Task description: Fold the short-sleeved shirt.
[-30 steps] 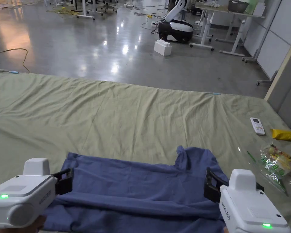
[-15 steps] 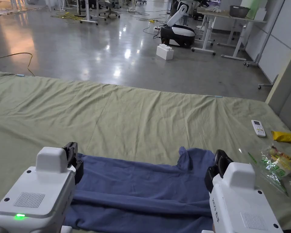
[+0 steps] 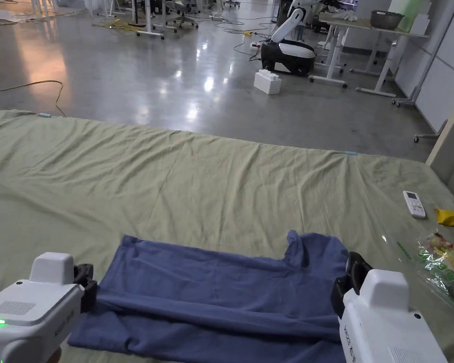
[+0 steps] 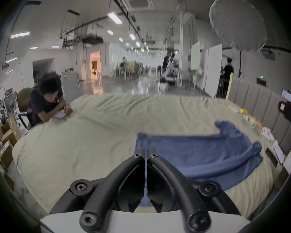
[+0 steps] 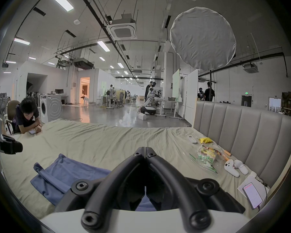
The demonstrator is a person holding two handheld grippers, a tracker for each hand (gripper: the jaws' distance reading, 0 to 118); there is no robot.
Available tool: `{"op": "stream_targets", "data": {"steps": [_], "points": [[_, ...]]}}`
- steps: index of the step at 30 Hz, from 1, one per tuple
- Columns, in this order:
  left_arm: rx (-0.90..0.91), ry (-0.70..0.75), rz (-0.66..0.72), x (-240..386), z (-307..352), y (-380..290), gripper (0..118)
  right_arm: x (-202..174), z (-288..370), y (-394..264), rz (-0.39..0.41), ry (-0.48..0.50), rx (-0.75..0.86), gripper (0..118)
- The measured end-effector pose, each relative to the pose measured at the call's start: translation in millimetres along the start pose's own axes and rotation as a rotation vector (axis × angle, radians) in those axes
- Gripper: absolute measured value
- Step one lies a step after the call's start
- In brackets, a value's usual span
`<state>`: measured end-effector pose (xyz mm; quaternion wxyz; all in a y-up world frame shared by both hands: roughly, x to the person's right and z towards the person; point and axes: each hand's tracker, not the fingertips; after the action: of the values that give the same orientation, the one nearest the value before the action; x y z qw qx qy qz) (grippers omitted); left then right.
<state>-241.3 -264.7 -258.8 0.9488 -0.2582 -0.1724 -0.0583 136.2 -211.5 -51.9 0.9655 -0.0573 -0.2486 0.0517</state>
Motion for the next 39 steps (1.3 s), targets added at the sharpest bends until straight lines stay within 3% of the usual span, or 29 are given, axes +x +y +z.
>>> {"op": "stream_targets", "data": {"steps": [4,6,8,9,14,19,21,26,30,31,33,35,39], "points": [[-0.233,-0.006,0.069,-27.6,-37.5,-18.0,7,3.2,-1.5,-12.6,0.001,0.001,-0.043,0],[-0.31,0.009,0.111,-37.9,-54.0,-26.4,35,4.5,-2.2,-17.9,0.005,0.0,-0.065,0],[-0.414,-0.002,0.133,-41.7,-71.2,-35.1,72,6.3,-2.7,-22.8,0.005,-0.002,-0.085,0],[-0.441,0.011,0.117,-42.1,-78.9,-38.8,75,7.4,-2.9,-25.4,0.007,-0.003,-0.096,0],[-0.518,-0.018,0.137,-43.1,-103.7,-53.4,75,13.3,-2.9,-37.0,0.014,-0.016,-0.136,0],[-0.54,0.017,0.05,-27.7,-109.1,-59.6,74,21.8,-0.9,-47.5,0.019,-0.031,-0.179,0],[-0.537,0.011,0.034,-20.6,-106.5,-60.5,64,26.5,0.4,-52.1,0.02,-0.035,-0.193,0],[-0.535,-0.072,-0.098,-0.7,-98.1,-61.5,14,46.0,-0.6,-67.9,-0.004,-0.069,-0.272,0],[-0.526,-0.079,-0.086,-9.0,-95.6,-58.2,8,77.1,-11.7,-85.7,-0.032,-0.085,-0.417,1],[-0.523,-0.084,-0.058,-12.5,-94.0,-56.6,8,85.4,-16.7,-92.3,-0.054,-0.084,-0.486,5],[-0.506,-0.085,-0.024,-18.7,-88.6,-56.0,8,98.5,-27.6,-102.4,-0.035,-0.077,-0.607,31],[-0.487,-0.085,0.004,-23.9,-81.7,-54.1,8,108.1,-37.2,-114.9,-0.031,-0.019,-0.689,48],[-0.471,-0.084,0.016,-23.5,-66.4,-53.6,8,109.0,-52.1,-131.0,0.016,-0.006,-0.744,56]]}}
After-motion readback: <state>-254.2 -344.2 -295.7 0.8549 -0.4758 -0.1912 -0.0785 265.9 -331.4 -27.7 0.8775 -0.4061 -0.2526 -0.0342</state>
